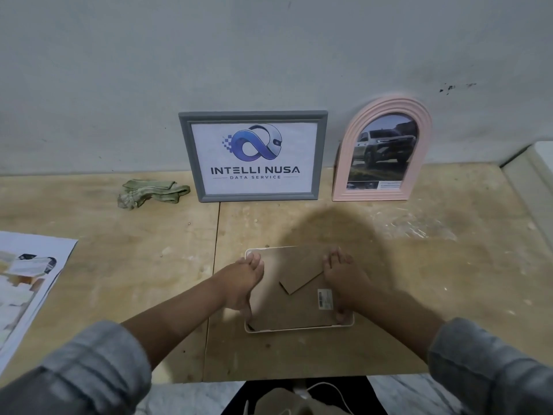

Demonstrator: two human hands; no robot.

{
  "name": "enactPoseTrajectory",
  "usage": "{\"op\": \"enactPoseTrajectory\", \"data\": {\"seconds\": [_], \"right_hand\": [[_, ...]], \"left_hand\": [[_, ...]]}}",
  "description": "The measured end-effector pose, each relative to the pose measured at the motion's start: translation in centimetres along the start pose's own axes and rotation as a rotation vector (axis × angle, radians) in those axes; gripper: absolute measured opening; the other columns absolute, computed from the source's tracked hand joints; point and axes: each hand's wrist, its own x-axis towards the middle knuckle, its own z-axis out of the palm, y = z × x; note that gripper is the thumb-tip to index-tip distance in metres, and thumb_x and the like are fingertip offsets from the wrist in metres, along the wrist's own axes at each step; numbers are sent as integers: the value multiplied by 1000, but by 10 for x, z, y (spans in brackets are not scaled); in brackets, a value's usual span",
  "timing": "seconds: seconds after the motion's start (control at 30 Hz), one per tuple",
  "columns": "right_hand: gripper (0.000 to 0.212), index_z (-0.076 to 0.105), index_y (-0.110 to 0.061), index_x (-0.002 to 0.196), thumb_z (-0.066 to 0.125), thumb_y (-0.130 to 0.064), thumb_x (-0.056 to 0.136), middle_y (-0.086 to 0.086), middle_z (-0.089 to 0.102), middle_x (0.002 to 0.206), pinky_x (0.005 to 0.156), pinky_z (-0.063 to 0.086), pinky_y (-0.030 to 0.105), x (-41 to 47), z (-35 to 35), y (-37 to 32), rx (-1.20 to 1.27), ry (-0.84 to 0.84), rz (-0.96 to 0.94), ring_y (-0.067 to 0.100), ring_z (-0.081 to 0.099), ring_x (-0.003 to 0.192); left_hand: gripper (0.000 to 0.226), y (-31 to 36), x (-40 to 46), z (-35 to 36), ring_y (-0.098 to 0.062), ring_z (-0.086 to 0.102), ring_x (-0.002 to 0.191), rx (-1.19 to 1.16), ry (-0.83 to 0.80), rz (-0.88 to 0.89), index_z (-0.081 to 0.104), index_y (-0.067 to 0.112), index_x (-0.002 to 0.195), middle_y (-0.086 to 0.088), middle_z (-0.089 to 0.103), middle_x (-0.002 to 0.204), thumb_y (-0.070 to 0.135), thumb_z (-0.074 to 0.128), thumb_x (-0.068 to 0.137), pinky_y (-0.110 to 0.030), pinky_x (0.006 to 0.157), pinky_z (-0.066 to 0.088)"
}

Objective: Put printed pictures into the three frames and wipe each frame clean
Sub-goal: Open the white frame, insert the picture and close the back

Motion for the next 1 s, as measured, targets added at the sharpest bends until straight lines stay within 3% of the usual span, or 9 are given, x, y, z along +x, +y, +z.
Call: {"op": "enactPoseTrajectory", "data": {"seconds": [0.27, 0.47, 0.67, 0.9, 1.0], "right_hand": [[135, -4, 3, 147, 86, -35, 54, 28, -5, 154, 116, 5, 47, -12, 1, 2, 154, 42, 11, 38, -6, 144], [132, -9, -5, 149, 80, -49, 62, 18, -10, 157, 115, 9, 48, -22, 7, 13, 204, 88, -54, 29, -8, 146], [146, -22, -4, 145, 81, -56, 56, 19, -23, 153, 114, 7, 51, -30, 21, 14, 264, 64, -106, 32, -17, 143], [139, -17, -1, 146, 78, -57, 60, 22, -24, 152, 116, 5, 46, -26, 29, 12, 216, 92, -112, 35, -13, 144], [137, -15, 0, 146, 75, -60, 62, 24, -22, 152, 116, 3, 46, -25, 28, 11, 176, 81, -113, 37, -13, 143]], "left_hand": [[129, 13, -5, 3, -40, -14, 144, -41, -18, -56, -11, -8, 146, -31, -16, 153, 45, 79, 69, -41, 118, 3], [145, 21, -8, 10, -45, -27, 138, -3, -18, -60, -24, -9, 141, -32, -31, 147, 51, 82, 62, -47, 116, -4], [142, 22, -11, 25, -44, -36, 134, 30, 74, -47, -28, -6, 141, -31, -37, 144, 57, 74, 65, -49, 117, -2], [148, 19, -10, 27, -43, -32, 136, 8, 88, -12, -23, -6, 143, -25, -41, 138, 60, 78, 56, -48, 120, 0], [153, 20, -8, 24, -45, -30, 136, 45, 71, -22, -21, -9, 142, -31, -35, 144, 64, 79, 53, -44, 117, -3]]}}
